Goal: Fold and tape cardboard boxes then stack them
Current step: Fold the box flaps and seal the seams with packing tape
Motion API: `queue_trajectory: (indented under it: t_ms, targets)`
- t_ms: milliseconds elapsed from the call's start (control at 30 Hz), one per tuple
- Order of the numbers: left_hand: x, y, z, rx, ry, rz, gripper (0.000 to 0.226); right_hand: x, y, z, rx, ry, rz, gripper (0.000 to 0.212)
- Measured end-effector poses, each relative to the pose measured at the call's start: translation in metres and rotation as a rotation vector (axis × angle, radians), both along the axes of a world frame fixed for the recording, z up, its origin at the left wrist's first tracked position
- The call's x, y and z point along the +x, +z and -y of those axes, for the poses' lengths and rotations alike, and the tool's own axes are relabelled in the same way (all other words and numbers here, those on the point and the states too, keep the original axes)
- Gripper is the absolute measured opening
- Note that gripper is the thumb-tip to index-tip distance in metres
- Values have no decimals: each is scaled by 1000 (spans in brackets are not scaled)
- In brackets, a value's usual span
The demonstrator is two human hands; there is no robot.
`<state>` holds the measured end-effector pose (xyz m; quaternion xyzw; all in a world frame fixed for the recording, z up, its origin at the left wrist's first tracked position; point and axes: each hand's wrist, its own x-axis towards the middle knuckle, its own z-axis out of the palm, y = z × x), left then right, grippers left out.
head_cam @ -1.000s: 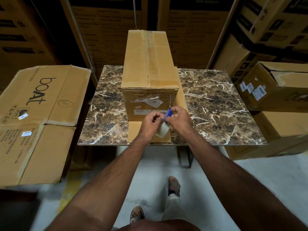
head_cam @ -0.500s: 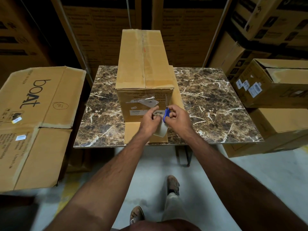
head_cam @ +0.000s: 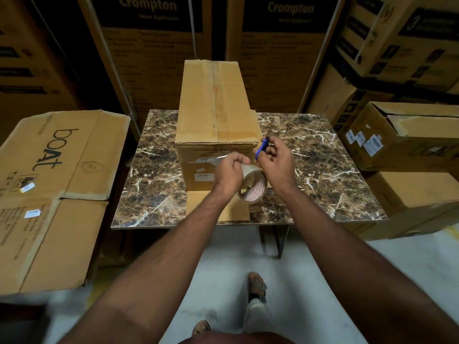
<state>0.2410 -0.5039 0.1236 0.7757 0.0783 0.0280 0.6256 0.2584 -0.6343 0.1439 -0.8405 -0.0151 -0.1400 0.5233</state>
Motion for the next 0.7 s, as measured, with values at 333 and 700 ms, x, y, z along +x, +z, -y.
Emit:
queue_trajectory:
  t_ms: [333, 700]
  targets:
    - [23, 99, -69, 82, -256, -89, 57, 14, 66, -38, -181, 97, 107, 46]
    - [100, 131, -154, -21, -120, -217, 45, 54, 52, -49, -494, 229, 377, 32]
